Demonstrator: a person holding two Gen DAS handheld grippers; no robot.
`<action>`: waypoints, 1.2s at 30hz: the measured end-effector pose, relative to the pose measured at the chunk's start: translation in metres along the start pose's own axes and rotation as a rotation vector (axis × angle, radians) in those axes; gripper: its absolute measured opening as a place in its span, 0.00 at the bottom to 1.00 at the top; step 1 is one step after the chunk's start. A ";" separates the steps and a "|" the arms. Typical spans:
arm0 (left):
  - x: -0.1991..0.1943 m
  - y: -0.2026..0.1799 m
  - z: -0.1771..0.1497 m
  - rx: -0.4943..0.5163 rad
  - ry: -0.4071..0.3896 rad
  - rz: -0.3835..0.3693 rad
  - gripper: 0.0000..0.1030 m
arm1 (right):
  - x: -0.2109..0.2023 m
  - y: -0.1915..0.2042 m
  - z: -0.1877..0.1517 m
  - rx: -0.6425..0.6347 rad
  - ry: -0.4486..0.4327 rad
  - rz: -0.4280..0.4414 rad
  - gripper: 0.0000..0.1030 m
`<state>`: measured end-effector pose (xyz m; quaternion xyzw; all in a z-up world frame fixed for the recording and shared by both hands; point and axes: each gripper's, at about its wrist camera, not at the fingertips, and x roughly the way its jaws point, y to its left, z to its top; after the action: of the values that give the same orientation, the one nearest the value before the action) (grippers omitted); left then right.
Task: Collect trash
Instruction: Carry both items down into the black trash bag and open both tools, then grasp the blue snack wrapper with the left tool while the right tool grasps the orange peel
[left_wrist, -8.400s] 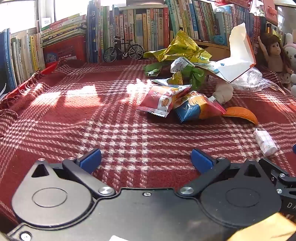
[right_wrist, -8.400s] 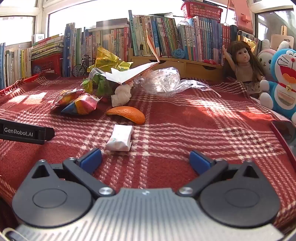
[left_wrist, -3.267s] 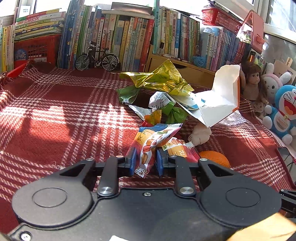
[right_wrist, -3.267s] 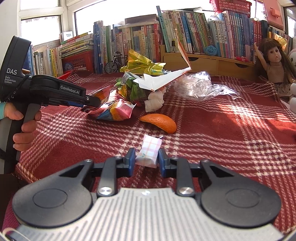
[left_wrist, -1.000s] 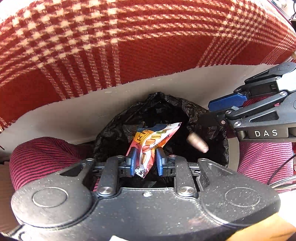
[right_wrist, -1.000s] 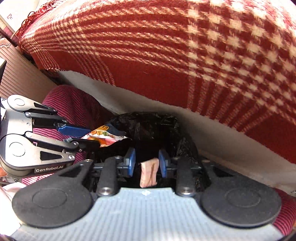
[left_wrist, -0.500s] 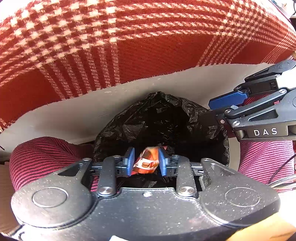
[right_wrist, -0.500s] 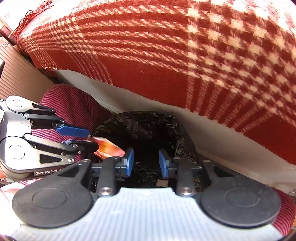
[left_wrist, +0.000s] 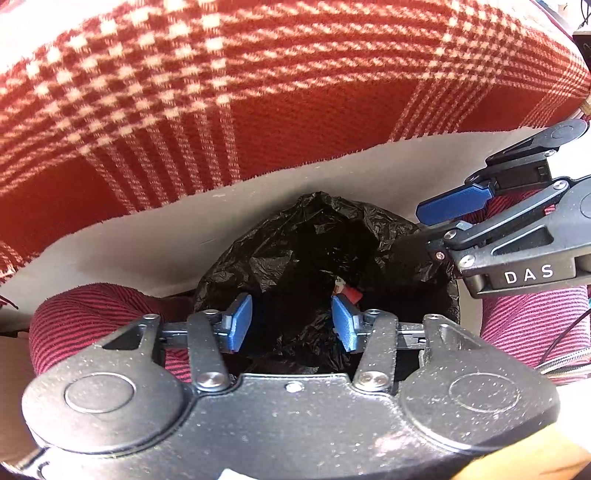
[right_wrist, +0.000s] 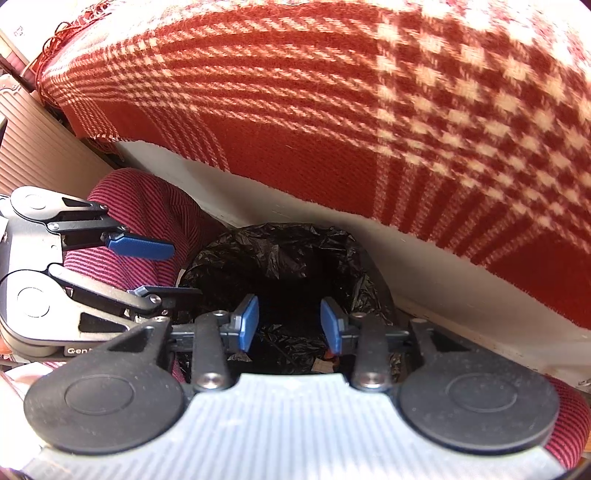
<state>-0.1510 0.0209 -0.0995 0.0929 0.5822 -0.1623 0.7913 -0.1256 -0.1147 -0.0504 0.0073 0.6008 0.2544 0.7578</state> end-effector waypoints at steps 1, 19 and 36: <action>-0.003 0.000 0.000 0.002 -0.012 -0.002 0.48 | -0.001 0.001 0.000 -0.002 -0.002 0.000 0.55; -0.150 0.011 0.026 0.103 -0.471 -0.132 0.93 | -0.145 -0.003 0.011 -0.102 -0.321 0.126 0.85; -0.123 0.011 0.162 0.014 -0.648 0.026 0.98 | -0.181 -0.073 0.069 0.031 -0.622 -0.308 0.88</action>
<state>-0.0361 -0.0048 0.0662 0.0490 0.2977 -0.1774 0.9368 -0.0621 -0.2295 0.1097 0.0051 0.3390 0.1135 0.9339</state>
